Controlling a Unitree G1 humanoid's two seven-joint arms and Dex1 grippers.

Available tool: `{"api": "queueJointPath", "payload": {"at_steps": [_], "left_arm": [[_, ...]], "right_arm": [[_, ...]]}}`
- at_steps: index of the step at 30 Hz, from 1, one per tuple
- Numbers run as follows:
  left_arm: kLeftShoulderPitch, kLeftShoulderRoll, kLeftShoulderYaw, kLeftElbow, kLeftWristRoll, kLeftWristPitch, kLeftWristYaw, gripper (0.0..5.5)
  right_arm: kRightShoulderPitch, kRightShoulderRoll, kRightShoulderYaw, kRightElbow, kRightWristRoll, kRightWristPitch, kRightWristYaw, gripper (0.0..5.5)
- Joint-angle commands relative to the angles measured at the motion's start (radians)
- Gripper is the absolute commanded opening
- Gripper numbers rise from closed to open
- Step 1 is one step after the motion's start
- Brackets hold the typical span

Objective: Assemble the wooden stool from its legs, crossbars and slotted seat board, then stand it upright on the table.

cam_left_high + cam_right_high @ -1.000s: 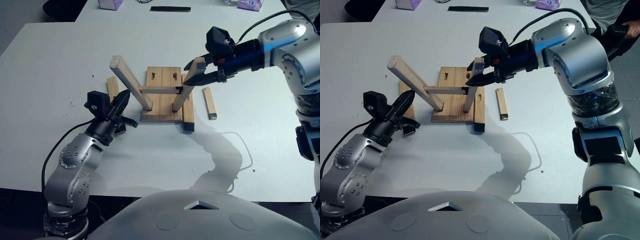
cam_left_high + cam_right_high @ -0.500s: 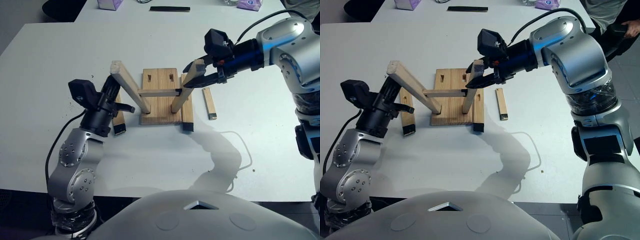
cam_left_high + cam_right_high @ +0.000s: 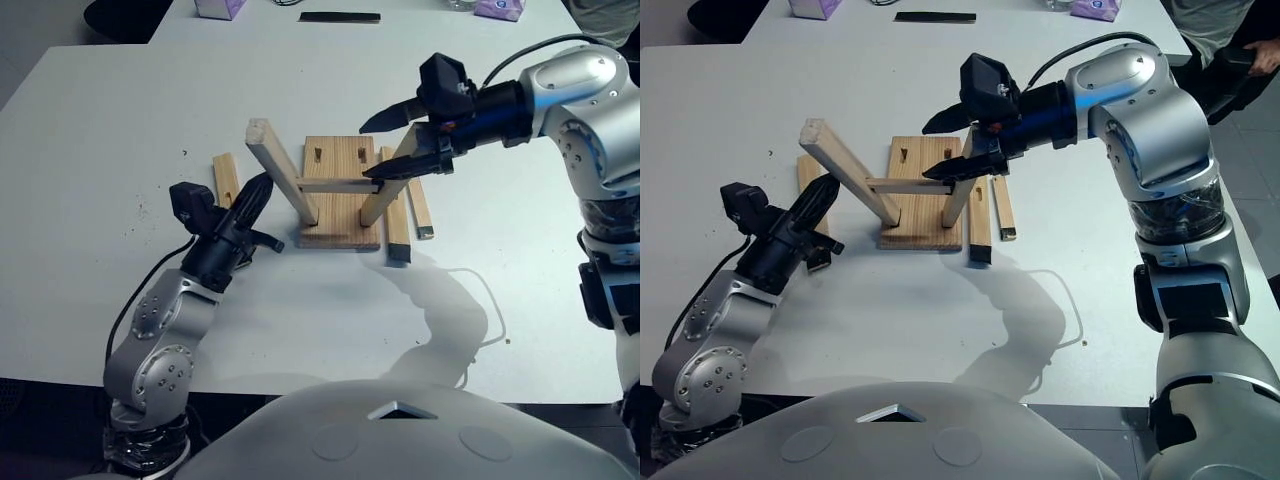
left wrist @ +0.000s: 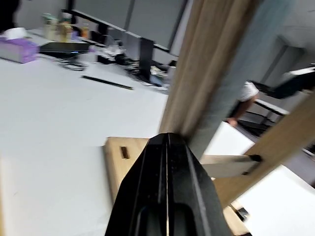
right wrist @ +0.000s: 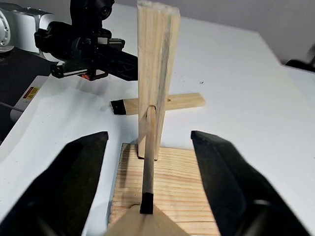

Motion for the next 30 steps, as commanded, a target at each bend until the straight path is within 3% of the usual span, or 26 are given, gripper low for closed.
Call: {"api": "queueJointPath", "payload": {"at_steps": [1,7,10,14,16,20,22,30], "left_arm": [[-0.001,0.061,0.071,0.052,-0.012,0.001,-0.044,0.0],[-0.024,0.084,0.146,0.095,-0.017,-0.015,-0.059,0.0],[-0.06,0.038,0.19,0.14,0.064,-0.04,0.072,0.0],[0.026,-0.033,0.149,0.135,0.22,-0.069,0.191,0.0],[0.059,-0.067,0.132,0.114,0.276,-0.086,0.233,0.0],[0.097,-0.168,0.066,0.041,0.386,-0.153,0.318,0.0],[0.105,-0.184,0.035,0.019,0.438,-0.172,0.334,0.0],[0.008,-0.219,-0.003,0.007,0.515,-0.107,0.409,0.0]], "right_arm": [[0.024,-0.022,-0.113,-0.048,0.075,0.03,-0.038,3.86],[0.026,-0.012,-0.421,-0.062,0.324,0.16,-0.19,3.88],[0.125,-0.01,-0.525,-0.031,0.219,0.09,-0.403,3.88],[0.33,0.075,-0.595,-0.049,0.05,0.022,-0.724,3.22],[0.444,0.143,-0.575,-0.128,-0.004,0.009,-0.839,2.95],[0.717,0.363,-0.346,-0.436,-0.123,-0.034,-1.069,2.26],[0.724,0.421,-0.278,-0.471,-0.192,-0.055,-1.157,1.99],[0.729,0.565,-0.191,-0.51,-0.355,-0.017,-1.383,0.69]]}}
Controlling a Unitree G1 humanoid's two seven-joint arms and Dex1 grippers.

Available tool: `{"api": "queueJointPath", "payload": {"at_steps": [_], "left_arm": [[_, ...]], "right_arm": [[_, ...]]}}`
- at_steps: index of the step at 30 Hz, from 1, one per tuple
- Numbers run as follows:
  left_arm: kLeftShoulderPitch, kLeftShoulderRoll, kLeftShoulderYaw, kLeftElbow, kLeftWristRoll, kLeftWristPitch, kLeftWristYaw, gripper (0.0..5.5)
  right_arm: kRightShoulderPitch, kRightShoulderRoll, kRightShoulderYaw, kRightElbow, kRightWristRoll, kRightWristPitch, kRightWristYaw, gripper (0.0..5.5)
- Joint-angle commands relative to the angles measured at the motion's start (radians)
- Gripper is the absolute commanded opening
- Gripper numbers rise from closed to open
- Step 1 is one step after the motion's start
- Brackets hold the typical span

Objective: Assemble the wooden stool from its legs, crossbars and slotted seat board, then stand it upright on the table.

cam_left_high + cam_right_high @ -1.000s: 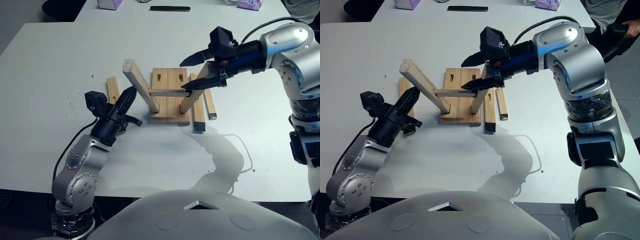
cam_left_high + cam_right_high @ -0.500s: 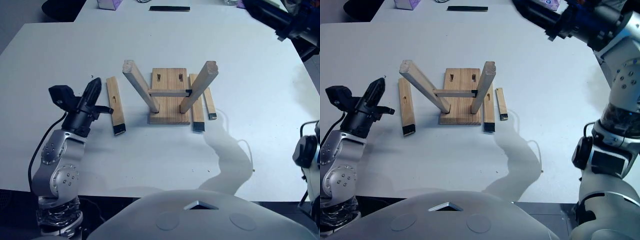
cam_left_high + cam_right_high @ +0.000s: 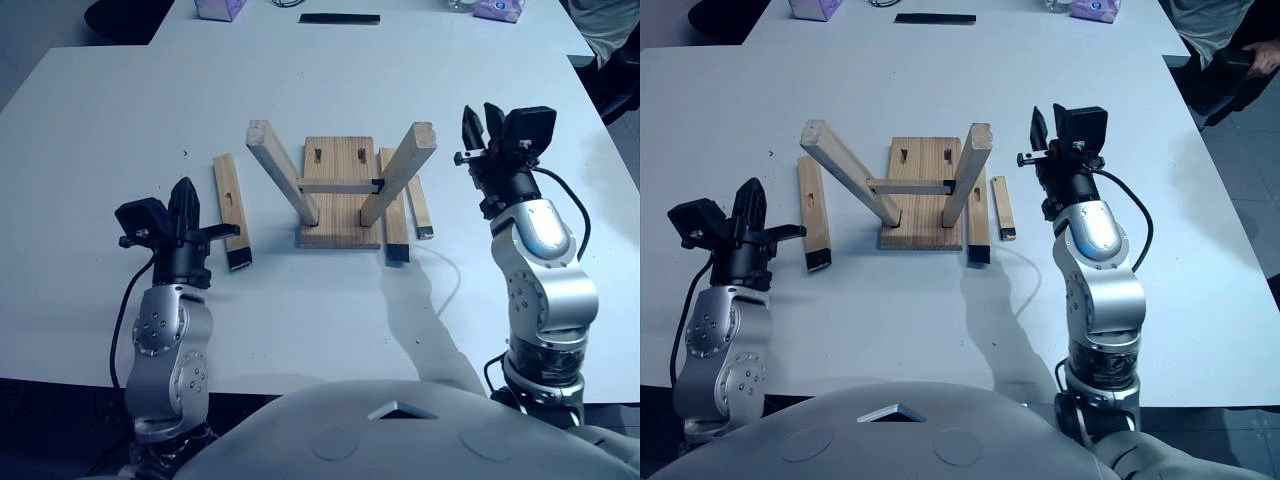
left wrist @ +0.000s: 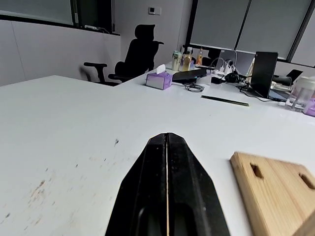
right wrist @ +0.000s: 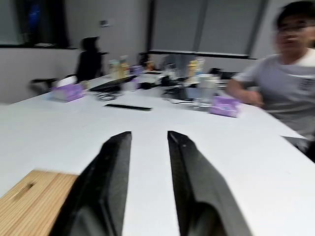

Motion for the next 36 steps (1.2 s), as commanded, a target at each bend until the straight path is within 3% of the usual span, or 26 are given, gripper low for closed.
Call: {"api": "queueJointPath", "payload": {"at_steps": [1,4,8,13,18,26,28,32,33,36], "left_arm": [[-0.012,-0.009,0.002,-0.017,0.064,0.05,0.055,0.0],[-0.054,-0.006,-0.001,-0.042,0.077,0.087,0.066,0.0],[-0.081,-0.011,-0.131,-0.121,0.084,0.135,0.04,0.0],[0.046,0.009,-0.151,-0.219,0.102,0.18,0.03,0.0],[0.035,0.052,-0.017,-0.271,0.083,0.246,0.02,0.0],[-0.092,0.126,0.107,-0.28,0.052,0.359,-0.012,0.0],[-0.159,0.152,0.067,-0.22,0.019,0.36,-0.076,0.0],[-0.264,0.163,-0.254,-0.195,-0.059,0.405,-0.239,0.0],[-0.268,0.146,-0.297,-0.183,-0.056,0.406,-0.235,0.0],[-0.245,0.121,-0.325,-0.184,-0.038,0.401,-0.215,0.0]], "right_arm": [[0.032,0.045,0.048,-0.055,-0.052,0.044,-0.062,0.61],[0.032,0.061,0.091,-0.08,-0.069,0.065,-0.066,0.18],[0.052,0.071,0.148,-0.129,-0.064,0.089,-0.045,0.03],[0.178,0.026,0.078,-0.25,-0.118,0.164,-0.063,0.03],[0.263,-0.004,0.023,-0.383,-0.187,0.242,-0.083,0.03],[0.245,0.053,0.139,-0.435,-0.293,0.239,-0.124,0.03],[0.22,0.081,0.229,-0.435,-0.311,0.231,-0.122,0.03],[0.088,0.101,0.568,-0.358,-0.244,0.293,-0.013,0.03],[0.069,0.09,0.606,-0.34,-0.234,0.305,0.014,0.03],[0.057,0.068,0.555,-0.318,-0.229,0.326,0.053,0.03]]}}
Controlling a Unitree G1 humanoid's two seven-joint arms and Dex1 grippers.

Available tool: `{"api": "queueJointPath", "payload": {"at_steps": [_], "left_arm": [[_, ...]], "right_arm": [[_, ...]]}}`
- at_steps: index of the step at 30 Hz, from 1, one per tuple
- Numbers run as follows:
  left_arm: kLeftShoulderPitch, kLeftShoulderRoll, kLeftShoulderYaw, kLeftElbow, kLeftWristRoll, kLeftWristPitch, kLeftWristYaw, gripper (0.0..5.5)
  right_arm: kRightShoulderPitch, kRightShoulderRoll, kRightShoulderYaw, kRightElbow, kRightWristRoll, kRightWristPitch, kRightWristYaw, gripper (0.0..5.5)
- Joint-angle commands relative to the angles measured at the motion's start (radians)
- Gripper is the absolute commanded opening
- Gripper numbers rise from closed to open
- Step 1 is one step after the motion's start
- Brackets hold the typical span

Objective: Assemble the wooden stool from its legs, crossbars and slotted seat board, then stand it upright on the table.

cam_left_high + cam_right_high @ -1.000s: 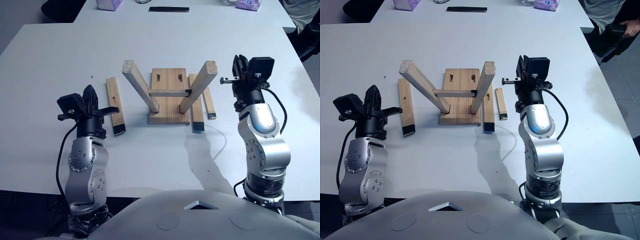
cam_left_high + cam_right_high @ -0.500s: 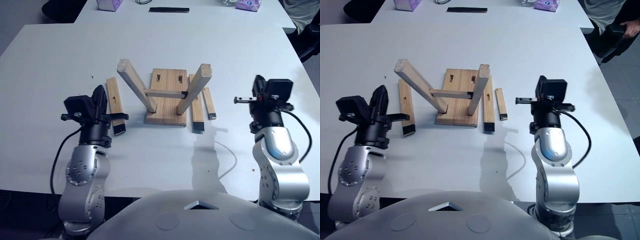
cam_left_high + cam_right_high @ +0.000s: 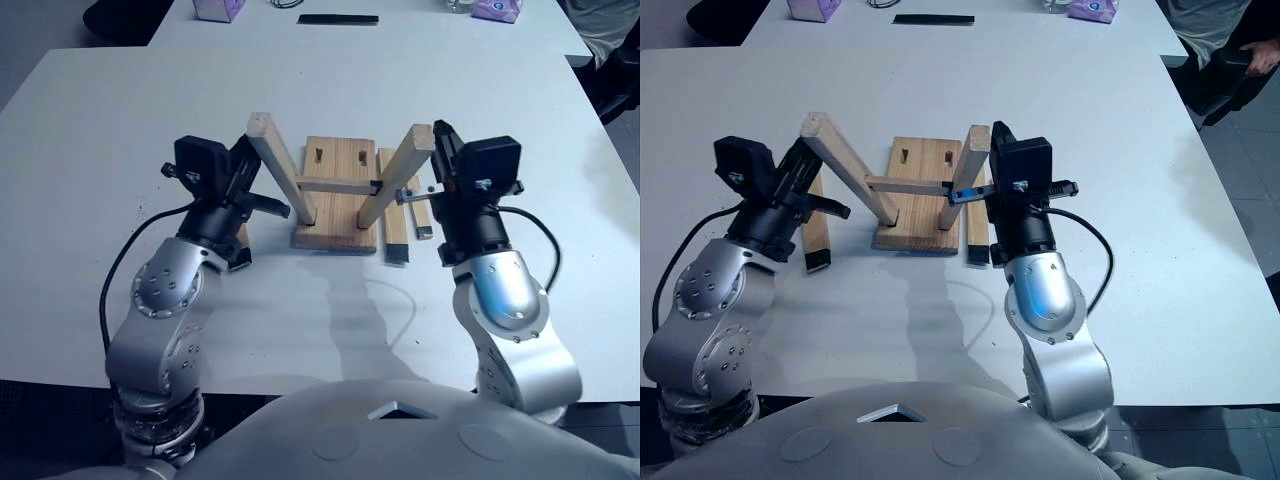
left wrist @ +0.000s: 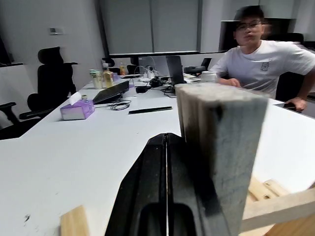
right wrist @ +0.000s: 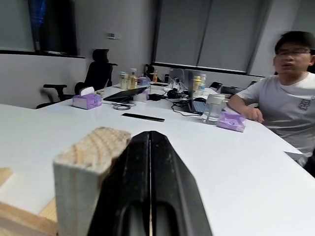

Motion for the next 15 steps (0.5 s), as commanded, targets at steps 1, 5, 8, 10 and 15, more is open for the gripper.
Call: {"api": "queueJointPath", "payload": {"at_steps": [1,5,8,10,15], "left_arm": [[0.002,-0.038,-0.168,-0.014,-0.045,0.007,-0.052,0.0],[0.047,-0.036,-0.06,-0.024,0.007,-0.029,-0.007,0.0],[0.069,-0.041,0.077,-0.045,-0.002,-0.046,0.018,0.0],[0.031,-0.075,0.251,-0.015,-0.13,-0.015,0.051,0.0],[-0.298,0.034,0.51,0.162,-0.496,0.055,0.069,0.0]], "right_arm": [[-0.043,-0.035,0.078,0.066,0.097,0.051,0.144,0.03],[-0.024,-0.056,-0.07,0.064,0.132,0.04,0.187,0.03],[-0.079,-0.056,-0.372,0.084,0.22,0.004,0.242,0.03],[-0.182,-0.103,-0.592,0.164,0.323,-0.023,0.304,0.03],[-0.607,-0.123,-0.865,0.439,0.704,0.061,0.445,0.03]]}}
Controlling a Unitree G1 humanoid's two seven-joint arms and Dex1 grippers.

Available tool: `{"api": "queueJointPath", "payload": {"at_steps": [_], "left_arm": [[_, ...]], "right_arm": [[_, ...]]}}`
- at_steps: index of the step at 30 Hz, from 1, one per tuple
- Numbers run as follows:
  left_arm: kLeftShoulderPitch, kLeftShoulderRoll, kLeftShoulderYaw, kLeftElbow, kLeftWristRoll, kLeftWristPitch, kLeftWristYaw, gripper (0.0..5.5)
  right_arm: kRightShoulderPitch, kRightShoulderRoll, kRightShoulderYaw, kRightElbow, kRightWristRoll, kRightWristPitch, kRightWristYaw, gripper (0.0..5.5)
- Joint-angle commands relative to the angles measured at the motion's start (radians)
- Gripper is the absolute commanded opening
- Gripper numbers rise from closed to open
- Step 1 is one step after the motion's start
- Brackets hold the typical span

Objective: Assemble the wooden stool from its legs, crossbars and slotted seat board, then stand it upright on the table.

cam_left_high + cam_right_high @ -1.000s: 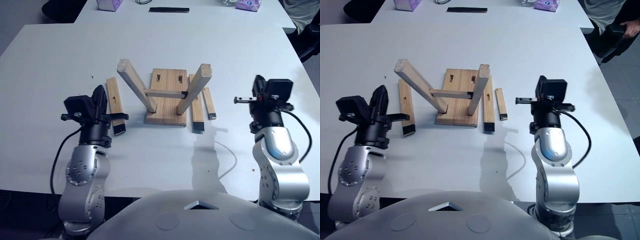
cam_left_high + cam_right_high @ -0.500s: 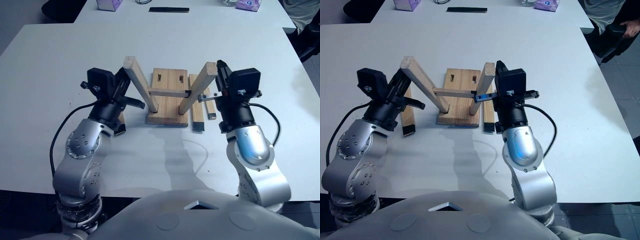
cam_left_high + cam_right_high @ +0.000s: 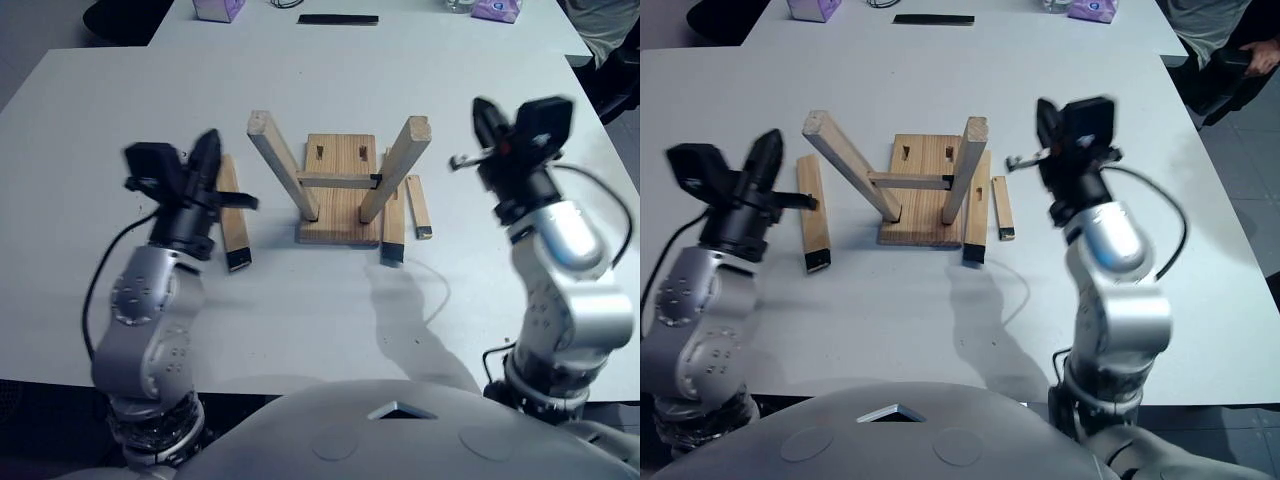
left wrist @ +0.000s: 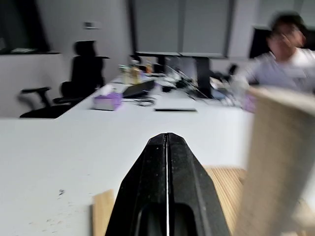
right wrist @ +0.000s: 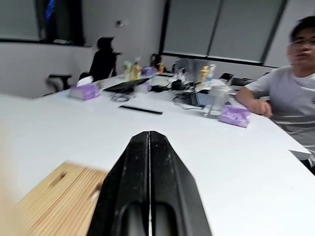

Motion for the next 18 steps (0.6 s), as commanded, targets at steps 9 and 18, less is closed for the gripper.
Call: {"api": "queueJointPath", "payload": {"at_steps": [9,18], "left_arm": [[-0.69,0.146,-0.013,0.281,-0.52,0.234,0.07,0.0],[-0.616,0.143,-0.07,0.341,-0.556,0.243,0.066,0.0]], "right_arm": [[-0.542,-0.013,-0.041,0.271,0.55,0.124,0.206,0.03],[-0.43,-0.038,-0.003,0.264,0.639,0.114,0.158,0.03]]}}
